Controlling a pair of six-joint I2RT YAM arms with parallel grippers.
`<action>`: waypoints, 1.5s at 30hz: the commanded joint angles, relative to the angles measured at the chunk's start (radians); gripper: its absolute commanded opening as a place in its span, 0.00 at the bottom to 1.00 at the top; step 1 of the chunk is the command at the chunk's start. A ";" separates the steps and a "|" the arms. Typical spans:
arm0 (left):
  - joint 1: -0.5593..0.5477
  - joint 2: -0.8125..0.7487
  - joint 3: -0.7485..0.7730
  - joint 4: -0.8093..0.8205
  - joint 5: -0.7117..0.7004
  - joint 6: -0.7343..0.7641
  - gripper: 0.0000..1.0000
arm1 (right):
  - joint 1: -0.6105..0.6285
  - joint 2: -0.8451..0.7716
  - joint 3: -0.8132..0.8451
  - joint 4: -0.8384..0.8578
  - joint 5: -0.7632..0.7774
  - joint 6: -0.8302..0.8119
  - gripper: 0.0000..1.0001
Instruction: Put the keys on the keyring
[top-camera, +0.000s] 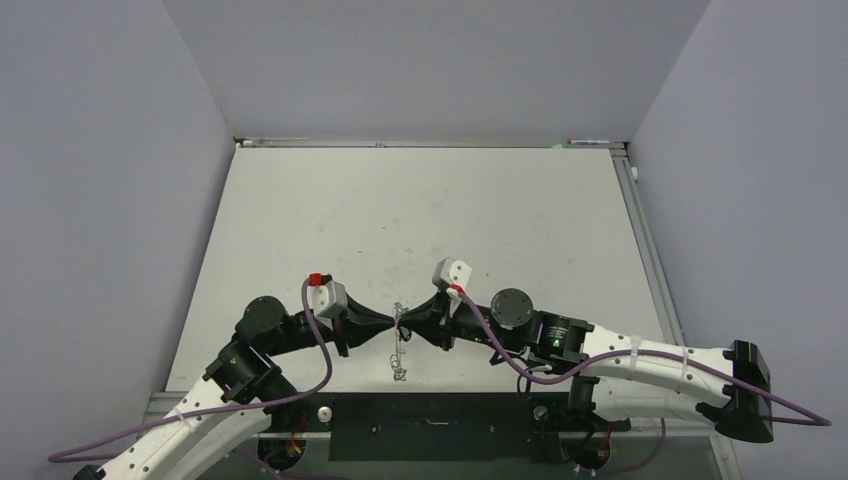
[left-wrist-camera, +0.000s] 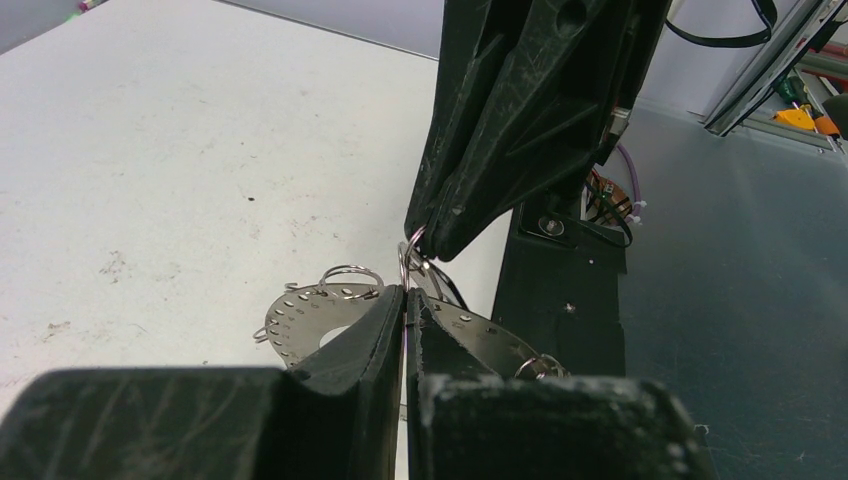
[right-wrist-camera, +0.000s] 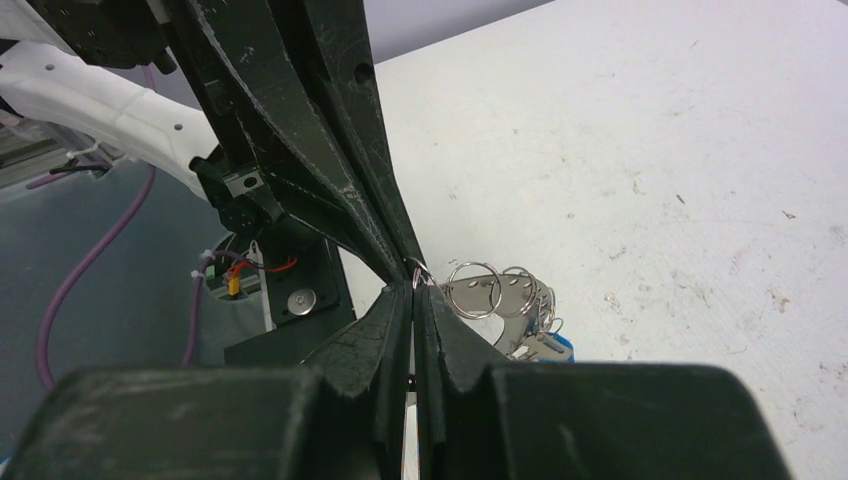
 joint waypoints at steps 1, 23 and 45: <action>0.003 -0.010 0.042 0.056 0.018 -0.005 0.00 | 0.003 -0.053 0.038 0.053 -0.007 0.005 0.05; 0.003 -0.011 0.043 0.053 0.014 -0.004 0.00 | 0.011 -0.017 0.048 0.053 -0.009 0.026 0.05; 0.003 -0.010 0.042 0.054 0.015 -0.002 0.00 | 0.010 0.018 0.087 -0.049 0.091 0.060 0.05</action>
